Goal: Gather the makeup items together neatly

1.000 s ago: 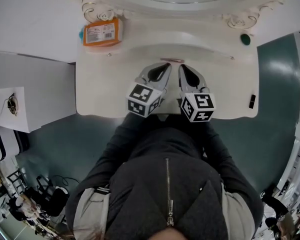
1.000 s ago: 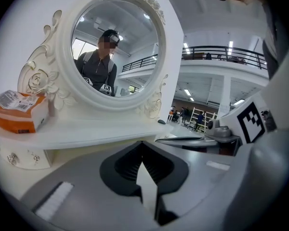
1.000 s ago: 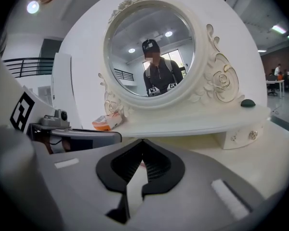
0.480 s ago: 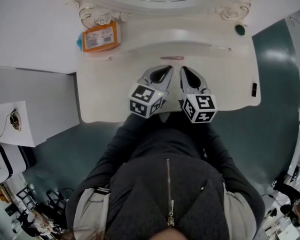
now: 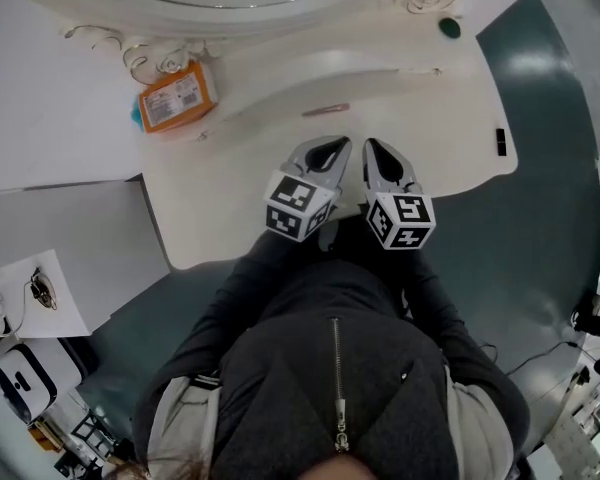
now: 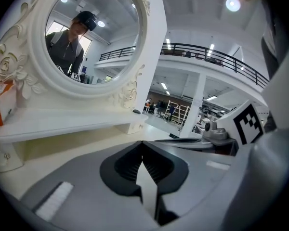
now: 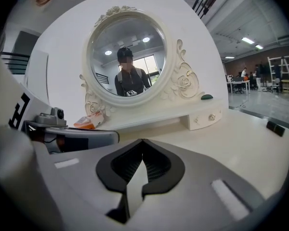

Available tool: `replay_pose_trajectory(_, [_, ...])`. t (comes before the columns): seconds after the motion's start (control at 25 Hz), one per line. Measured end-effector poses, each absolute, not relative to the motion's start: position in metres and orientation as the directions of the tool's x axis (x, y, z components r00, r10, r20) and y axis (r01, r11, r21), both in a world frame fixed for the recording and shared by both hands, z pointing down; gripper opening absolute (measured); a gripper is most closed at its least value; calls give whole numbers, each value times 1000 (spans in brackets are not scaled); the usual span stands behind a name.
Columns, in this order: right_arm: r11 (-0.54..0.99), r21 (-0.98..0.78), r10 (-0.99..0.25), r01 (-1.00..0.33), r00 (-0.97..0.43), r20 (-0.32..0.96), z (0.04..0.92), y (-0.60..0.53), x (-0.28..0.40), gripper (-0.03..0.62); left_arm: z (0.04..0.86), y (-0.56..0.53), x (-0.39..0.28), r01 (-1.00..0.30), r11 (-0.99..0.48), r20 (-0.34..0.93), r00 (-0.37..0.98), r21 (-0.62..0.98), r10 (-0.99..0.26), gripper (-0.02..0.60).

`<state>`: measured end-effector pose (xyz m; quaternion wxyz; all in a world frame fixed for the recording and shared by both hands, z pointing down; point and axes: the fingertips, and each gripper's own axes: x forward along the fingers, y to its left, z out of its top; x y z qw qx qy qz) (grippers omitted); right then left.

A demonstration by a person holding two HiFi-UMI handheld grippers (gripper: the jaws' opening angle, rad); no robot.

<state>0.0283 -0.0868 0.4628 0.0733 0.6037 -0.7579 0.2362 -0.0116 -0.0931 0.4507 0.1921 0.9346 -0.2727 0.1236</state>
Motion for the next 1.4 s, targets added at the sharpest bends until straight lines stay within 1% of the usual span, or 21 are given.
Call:
replay_pose_trajectory(0.24, [92, -273, -890, -958, -202, 408, 470, -83, 51, 4, 458, -84, 8, -517, -804, 348, 841, 294, -413, 11])
replay_pose_trajectory(0.6, [111, -263, -895, -958, -212, 393, 461, -92, 96, 5, 462, -82, 51, -523, -798, 357, 837, 299, -415, 11])
replay_pose_trajectory(0.72, [105, -259, -895, -960, -204, 395, 462, -91, 121, 5, 461, -83, 75, -518, -802, 357, 839, 298, -410, 11])
replay_pose_trajectory(1.04, [21, -268, -905, -963, -133, 405, 468, -79, 195, 5, 465, -72, 136, -468, -833, 380, 858, 296, -347, 11])
replay_pose_trajectory(1.4, [-30, -257, -901, -966, -85, 425, 478, -62, 263, 6, 474, -65, 205, -417, -855, 388, 876, 309, -287, 11])
